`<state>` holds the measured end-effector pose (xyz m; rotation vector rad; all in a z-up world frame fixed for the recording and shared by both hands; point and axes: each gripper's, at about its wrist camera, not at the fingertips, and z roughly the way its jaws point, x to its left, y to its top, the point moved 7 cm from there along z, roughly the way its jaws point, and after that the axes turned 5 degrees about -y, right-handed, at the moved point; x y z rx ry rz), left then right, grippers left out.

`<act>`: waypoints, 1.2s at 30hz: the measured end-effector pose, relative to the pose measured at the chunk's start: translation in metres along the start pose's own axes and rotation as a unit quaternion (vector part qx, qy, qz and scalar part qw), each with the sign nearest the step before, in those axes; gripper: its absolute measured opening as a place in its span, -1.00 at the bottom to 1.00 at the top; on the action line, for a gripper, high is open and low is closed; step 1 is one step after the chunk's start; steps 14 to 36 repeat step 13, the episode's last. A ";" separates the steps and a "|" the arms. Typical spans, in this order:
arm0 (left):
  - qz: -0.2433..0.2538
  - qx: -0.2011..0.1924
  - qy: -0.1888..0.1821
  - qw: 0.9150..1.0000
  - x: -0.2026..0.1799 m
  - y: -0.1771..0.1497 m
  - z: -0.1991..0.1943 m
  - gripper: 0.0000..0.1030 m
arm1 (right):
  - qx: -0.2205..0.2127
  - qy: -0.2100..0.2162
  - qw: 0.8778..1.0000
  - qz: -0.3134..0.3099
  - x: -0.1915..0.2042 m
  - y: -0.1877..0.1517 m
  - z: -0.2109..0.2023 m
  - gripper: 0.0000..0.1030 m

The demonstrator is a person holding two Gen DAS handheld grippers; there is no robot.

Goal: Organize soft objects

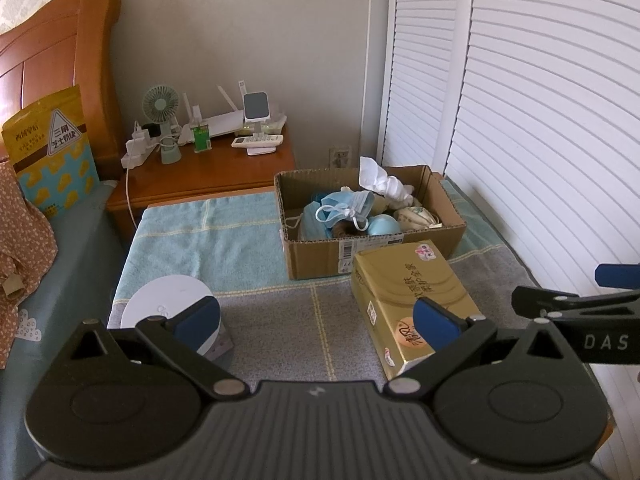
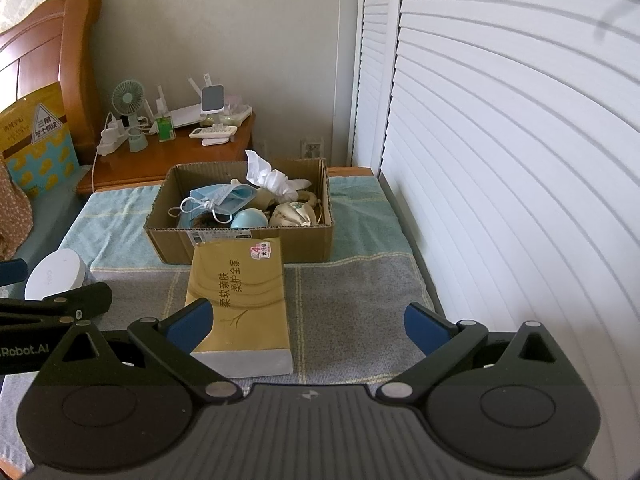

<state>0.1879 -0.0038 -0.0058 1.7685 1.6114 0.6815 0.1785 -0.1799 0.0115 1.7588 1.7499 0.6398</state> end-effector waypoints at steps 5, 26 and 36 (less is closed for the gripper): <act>0.001 0.000 0.000 1.000 0.000 0.000 -0.001 0.99 | -0.001 0.000 1.000 0.001 0.000 0.000 -0.001 1.00; 0.002 0.000 0.000 1.000 -0.001 0.001 -0.002 0.99 | -0.001 0.000 1.000 0.001 -0.001 0.000 0.000 1.00; 0.002 0.000 0.000 1.000 -0.001 0.001 -0.002 0.99 | -0.001 0.000 1.000 0.001 -0.001 0.000 0.000 1.00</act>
